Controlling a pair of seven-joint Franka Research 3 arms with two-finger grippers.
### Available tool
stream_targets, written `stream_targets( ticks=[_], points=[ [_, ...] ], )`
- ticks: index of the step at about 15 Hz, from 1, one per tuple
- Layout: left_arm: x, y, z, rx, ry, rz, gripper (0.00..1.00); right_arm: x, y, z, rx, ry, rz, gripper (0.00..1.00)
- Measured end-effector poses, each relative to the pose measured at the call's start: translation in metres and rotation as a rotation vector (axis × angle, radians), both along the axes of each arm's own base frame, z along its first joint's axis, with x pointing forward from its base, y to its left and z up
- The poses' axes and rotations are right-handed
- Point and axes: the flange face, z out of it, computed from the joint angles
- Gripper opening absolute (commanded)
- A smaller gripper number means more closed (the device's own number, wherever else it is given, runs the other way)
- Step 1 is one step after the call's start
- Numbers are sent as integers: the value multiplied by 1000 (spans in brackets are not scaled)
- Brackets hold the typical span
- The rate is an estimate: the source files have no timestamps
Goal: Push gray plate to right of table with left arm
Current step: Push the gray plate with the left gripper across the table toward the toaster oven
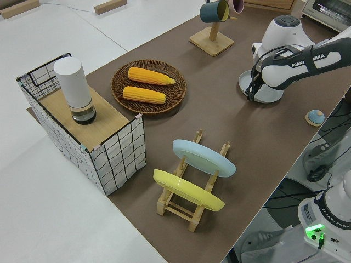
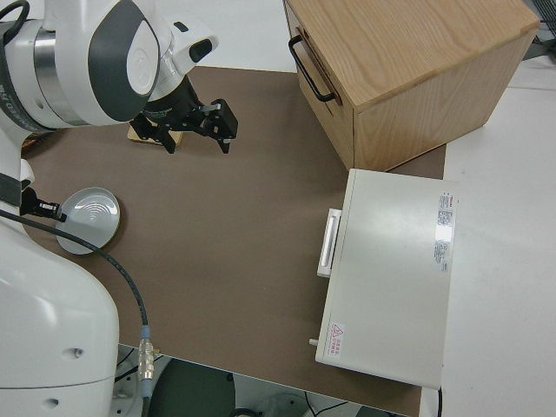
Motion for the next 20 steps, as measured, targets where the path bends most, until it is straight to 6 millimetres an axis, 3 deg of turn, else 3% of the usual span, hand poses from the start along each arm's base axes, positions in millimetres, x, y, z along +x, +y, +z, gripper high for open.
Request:
stream_targets(
  ticks=[7,12,20],
  points=[
    [-9,-110,-1,-22,6,46,0,0,0,0,0,0,0,983],
    [-13,-167,-1,-47,13,86,0,0,0,0,0,0,0,983],
    [-19,-235,-2,-60,-3,116,0,0,0,0,0,0,0,983]
  ],
)
